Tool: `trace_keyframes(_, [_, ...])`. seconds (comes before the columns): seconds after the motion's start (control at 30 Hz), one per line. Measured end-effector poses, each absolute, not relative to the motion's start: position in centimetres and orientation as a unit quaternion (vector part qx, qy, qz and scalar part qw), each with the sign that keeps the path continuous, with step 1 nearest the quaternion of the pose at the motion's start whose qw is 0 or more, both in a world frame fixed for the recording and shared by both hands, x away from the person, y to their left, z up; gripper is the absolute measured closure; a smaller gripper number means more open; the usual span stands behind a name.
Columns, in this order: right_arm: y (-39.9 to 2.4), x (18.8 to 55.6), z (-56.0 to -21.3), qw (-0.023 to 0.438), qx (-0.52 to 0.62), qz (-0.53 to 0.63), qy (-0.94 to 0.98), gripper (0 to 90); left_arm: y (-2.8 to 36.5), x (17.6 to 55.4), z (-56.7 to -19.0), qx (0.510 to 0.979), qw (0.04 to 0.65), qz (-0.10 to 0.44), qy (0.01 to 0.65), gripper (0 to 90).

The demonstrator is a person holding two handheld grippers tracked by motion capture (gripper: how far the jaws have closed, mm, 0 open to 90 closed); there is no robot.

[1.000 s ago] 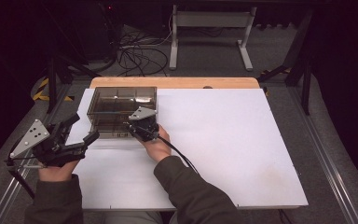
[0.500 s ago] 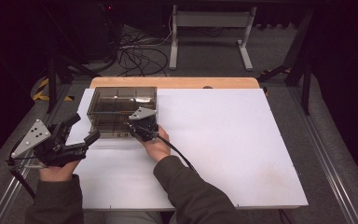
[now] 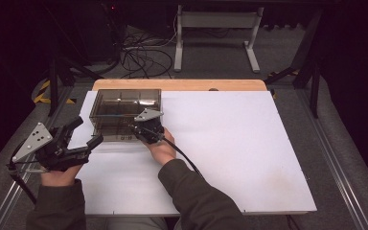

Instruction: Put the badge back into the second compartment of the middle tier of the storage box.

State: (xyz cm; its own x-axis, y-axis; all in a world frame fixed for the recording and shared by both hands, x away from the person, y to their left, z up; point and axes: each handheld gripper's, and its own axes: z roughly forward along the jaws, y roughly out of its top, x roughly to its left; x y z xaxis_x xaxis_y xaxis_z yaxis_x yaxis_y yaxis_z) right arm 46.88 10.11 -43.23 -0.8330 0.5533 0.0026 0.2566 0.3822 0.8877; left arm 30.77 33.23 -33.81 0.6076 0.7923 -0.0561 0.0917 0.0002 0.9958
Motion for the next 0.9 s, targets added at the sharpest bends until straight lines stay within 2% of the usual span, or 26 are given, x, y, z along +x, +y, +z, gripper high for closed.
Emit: trace_keyframes(0.9, [9.69,46.73,-42.76,0.145,0.248,0.504,0.814,75.3,33.31,30.77,-33.88,0.65,0.617,0.283,0.342,9.1])
